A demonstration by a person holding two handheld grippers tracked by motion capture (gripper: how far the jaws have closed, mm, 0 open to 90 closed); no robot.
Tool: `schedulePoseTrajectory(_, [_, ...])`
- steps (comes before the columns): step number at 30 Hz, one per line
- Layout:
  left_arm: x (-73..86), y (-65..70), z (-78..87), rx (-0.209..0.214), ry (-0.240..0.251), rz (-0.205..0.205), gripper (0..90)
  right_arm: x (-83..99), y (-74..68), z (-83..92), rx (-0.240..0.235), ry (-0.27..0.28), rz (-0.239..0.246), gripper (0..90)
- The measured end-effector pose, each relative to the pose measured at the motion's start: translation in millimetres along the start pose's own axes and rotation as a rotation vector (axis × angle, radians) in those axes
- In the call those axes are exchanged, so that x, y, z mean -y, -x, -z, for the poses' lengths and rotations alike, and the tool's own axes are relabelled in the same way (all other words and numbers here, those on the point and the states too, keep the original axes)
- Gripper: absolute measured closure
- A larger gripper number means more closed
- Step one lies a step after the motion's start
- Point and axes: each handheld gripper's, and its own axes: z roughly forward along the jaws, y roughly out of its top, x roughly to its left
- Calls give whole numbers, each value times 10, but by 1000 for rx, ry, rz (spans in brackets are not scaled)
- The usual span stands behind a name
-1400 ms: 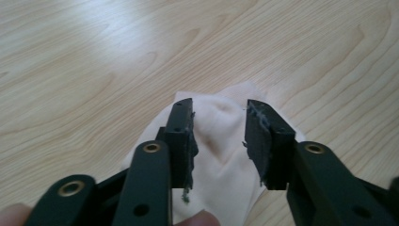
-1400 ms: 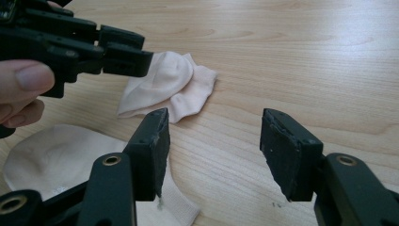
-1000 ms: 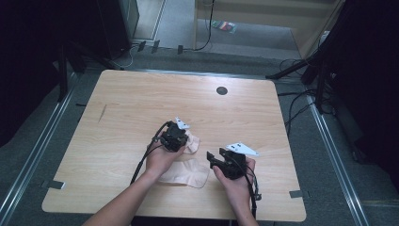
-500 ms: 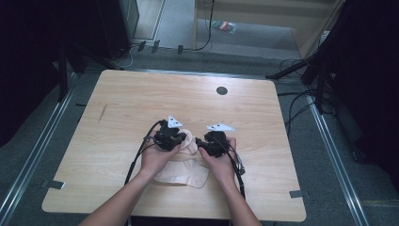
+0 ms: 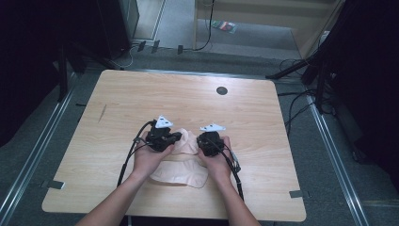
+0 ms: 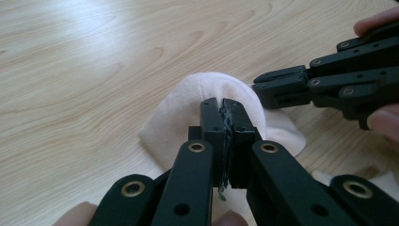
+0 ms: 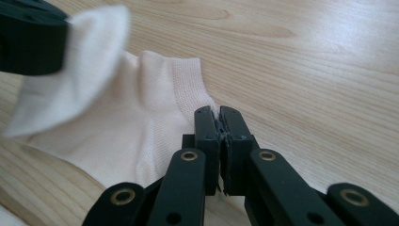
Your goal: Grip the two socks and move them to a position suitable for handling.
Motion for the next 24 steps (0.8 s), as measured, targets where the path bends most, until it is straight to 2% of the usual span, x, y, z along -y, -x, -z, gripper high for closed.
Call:
schedulePoseTrajectory(3, [90,-109,112,19,6,12,891,21,51,31,16,2,-14,890])
schedulePoseTrajectory(4, [90,-109,112,19,6,12,892,21,51,31,16,2,-14,890])
schedulePoseTrajectory(5, [166,-178,179,19,7,9,892,44,88,54,29,7,-21,892])
schedulePoseTrajectory(9, [318,-313,284,5,11,19,891,91,137,104,45,13,-32,894])
schedulePoseTrajectory(11, [390,-374,322,-4,8,35,890,111,138,117,37,16,-28,896])
schedulePoseTrajectory(15, [488,-418,372,-92,11,14,864,130,98,150,-5,21,-17,897])
schedulePoseTrajectory(16, [507,-423,386,-150,16,7,869,128,82,157,-2,20,-12,896])
schedulePoseTrajectory(17, [514,-441,398,-165,25,18,854,126,59,168,35,25,12,896])
schedulePoseTrajectory(18, [520,-483,418,-168,31,49,837,123,57,177,38,28,15,896])
schedulePoseTrajectory(20, [527,-570,439,-175,44,118,820,120,95,199,25,28,-10,896])
schedulePoseTrajectory(22, [517,-598,436,-160,51,140,804,121,116,206,16,28,-11,895])
schedulePoseTrajectory(24, [493,-592,419,-150,61,161,749,123,123,215,14,36,-9,895])
